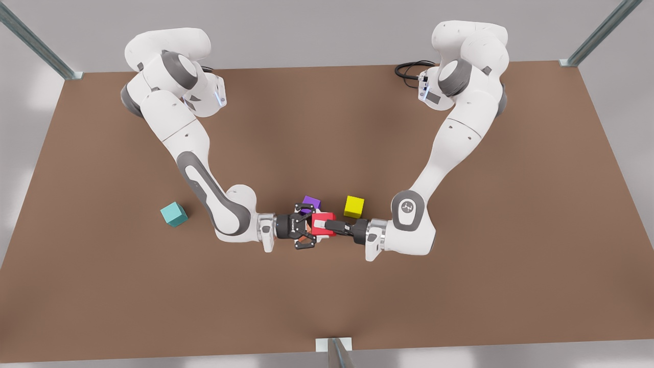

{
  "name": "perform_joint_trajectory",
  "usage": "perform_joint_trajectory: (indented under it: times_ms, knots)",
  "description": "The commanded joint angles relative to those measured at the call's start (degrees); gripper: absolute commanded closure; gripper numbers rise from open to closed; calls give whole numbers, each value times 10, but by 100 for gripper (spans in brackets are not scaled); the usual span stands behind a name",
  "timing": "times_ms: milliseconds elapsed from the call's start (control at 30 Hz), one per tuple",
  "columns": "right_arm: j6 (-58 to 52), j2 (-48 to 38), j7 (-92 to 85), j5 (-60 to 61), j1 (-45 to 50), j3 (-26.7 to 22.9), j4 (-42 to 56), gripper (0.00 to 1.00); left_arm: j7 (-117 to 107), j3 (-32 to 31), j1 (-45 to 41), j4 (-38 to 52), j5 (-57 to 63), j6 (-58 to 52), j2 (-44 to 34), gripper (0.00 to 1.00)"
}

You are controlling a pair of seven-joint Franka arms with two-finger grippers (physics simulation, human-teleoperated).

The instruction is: Pick up red wooden cube and pass to hand red wooden cube and place in blue wooden cube

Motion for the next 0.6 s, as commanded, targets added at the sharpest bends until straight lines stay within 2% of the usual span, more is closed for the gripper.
perform_joint_trajectory:
  times_ms: [0, 33, 267, 433, 467, 500, 533, 567]
  knots:
    - [3, -1, -13, 7, 1, 1, 1, 56, 25, 0, 0, 0, -10, -4, -1, 37]
    - [3, -1, -13, 7, 1, 2, 0, 56, 25, 0, -1, 0, -10, -4, -1, 0]
    - [3, -1, -8, 2, -3, 1, 0, 56, 25, 0, 3, 0, -9, -6, -3, 0]
    - [-6, -7, 6, -25, -34, -1, -3, 56, 26, -1, 71, 0, 27, -78, -10, 0]
    - [-11, -11, 20, -67, -53, -2, -8, 56, 23, -1, 95, 0, 47, -107, -13, 0]
    - [-16, -25, 78, -157, -79, -5, -8, 56, 23, -2, 141, 1, 48, -184, -20, 0]
    - [-37, -35, 191, -304, -125, -5, 0, 56, 23, 0, 192, 7, 50, -262, -22, 0]
    - [-41, -51, 244, -370, -141, -8, -2, 56, 23, 1, 225, 10, 71, -315, -28, 0]
